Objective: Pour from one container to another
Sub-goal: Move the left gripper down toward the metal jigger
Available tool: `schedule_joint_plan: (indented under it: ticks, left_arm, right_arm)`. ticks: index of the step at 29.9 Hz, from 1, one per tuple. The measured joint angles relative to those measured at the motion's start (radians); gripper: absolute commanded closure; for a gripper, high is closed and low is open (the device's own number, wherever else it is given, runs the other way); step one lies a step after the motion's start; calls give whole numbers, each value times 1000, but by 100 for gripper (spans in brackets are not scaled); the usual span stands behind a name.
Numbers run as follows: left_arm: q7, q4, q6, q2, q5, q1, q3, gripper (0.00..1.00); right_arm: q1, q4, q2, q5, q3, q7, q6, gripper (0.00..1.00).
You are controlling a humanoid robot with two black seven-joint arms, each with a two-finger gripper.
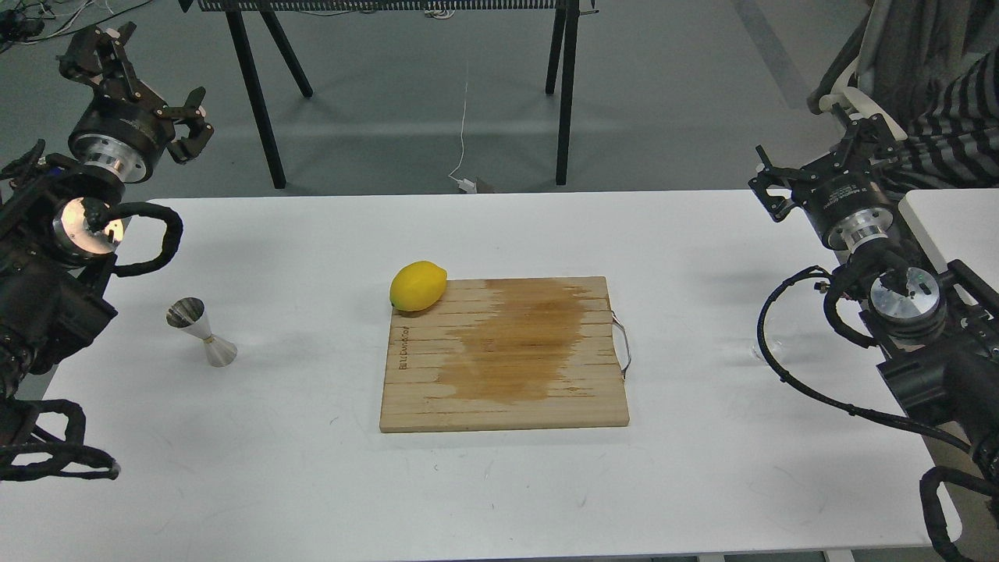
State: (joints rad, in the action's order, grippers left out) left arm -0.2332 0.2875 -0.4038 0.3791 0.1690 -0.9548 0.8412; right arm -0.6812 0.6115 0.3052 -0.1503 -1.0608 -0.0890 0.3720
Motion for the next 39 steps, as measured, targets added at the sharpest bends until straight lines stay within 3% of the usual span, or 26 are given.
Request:
schedule_joint_plan:
  ticks: [6, 10, 16, 23, 28, 31, 35, 39]
  left_arm:
    - [0, 11, -2, 4, 1, -37, -104, 0]
    - [1, 79, -8, 79, 13, -67, -200, 0]
    - [2, 405, 24, 330, 214, -71, -383, 0]
    - [2, 777, 88, 675, 592, -1, -439, 0]
    - [6, 1041, 189, 919, 723, 113, -485, 0]
    - [0, 1141, 286, 997, 776, 171, -555, 0]
    - [-2, 1214, 411, 1048, 834, 195, -669, 0]
    - [-2, 1222, 485, 1059, 949, 200, -750, 0]
  right_arm:
    - [-6, 7, 0, 0, 0, 0, 0, 1]
    - [-13, 6, 5, 0, -1, 2, 2, 1]
    - [-17, 2, 5, 0, -5, 3, -3, 1]
    - [-18, 2, -4, 0, -22, 0, -4, 1]
    - [-19, 4, -9, 0, -27, 0, -5, 1]
    - [-24, 2, -8, 0, -26, 0, -5, 1]
    - [-27, 2, -1, 0, -22, 3, -5, 1]
    - [-37, 0, 1, 0, -22, 3, -5, 1]
